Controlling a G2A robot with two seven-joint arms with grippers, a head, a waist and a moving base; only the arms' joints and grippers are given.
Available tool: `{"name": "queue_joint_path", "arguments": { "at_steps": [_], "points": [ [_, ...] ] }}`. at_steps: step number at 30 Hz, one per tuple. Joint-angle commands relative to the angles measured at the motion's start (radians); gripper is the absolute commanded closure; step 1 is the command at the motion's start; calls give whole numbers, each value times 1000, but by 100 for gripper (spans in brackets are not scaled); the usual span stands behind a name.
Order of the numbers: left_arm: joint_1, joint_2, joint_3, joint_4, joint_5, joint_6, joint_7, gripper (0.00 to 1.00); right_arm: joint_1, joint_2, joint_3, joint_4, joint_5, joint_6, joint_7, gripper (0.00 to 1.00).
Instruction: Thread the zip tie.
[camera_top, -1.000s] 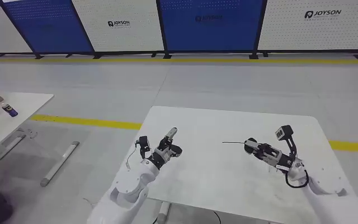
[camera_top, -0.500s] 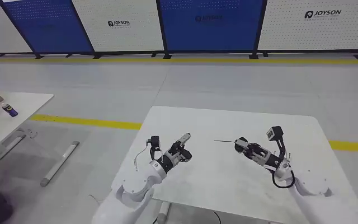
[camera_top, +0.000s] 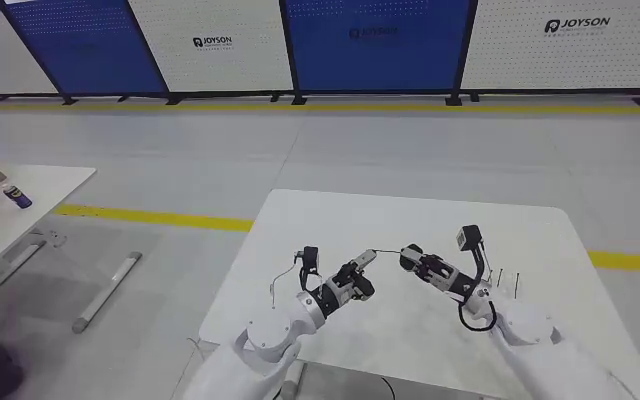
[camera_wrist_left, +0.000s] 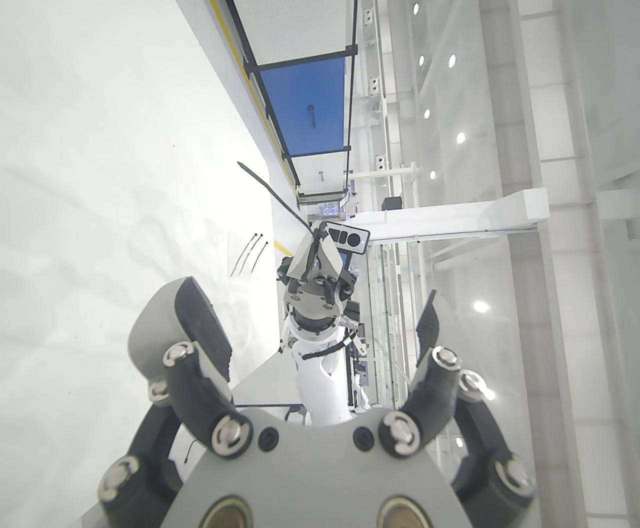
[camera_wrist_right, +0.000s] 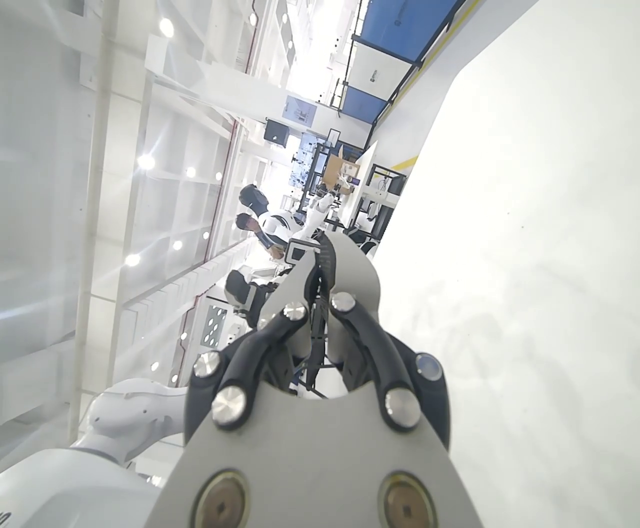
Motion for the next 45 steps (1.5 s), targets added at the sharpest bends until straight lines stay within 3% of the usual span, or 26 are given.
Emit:
{"name": "queue_joint_path", "arguments": {
  "at_steps": [1,7,9,20,23,26,35,37,42,43,44,45],
  "points": [
    [-3,-2,2,6,-7,-3,16,0,-4,-1,0,-4,-2,1,-6,100],
    [-76,-27,59,71,-72,-36,138,0,-25,-16,-6,-43,-50,0,-27,100],
    [-111,-34,94,111,-33,-5,158,0,-27,-21,-1,-42,-48,0,-23,100],
    [-110,-34,95,111,-38,-9,160,0,-27,-21,-1,-42,-48,0,-23,100],
    [-116,-42,96,116,-135,-52,138,0,-27,-21,-1,-42,-48,0,-23,100],
    [-138,-49,107,136,-200,-54,115,0,-27,-21,-1,-42,-48,0,-23,100],
    [-138,-49,108,141,-187,-57,117,0,-27,-21,-1,-42,-48,0,-23,100],
    [-141,-48,107,160,-136,-75,135,0,-27,-21,-1,-42,-48,0,-23,100],
    [-146,-50,106,185,-109,-107,150,0,-27,-21,-1,-42,-48,0,-23,100],
    [-147,-50,104,188,-107,-110,153,15,-27,-21,-1,-42,-48,0,-23,100],
    [-147,-51,104,190,-107,-114,154,18,-27,-21,-1,-42,-48,0,-23,100],
    [-147,-51,104,192,-111,-115,153,27,-27,-21,-1,-42,-48,0,-23,100]
  ]
}}
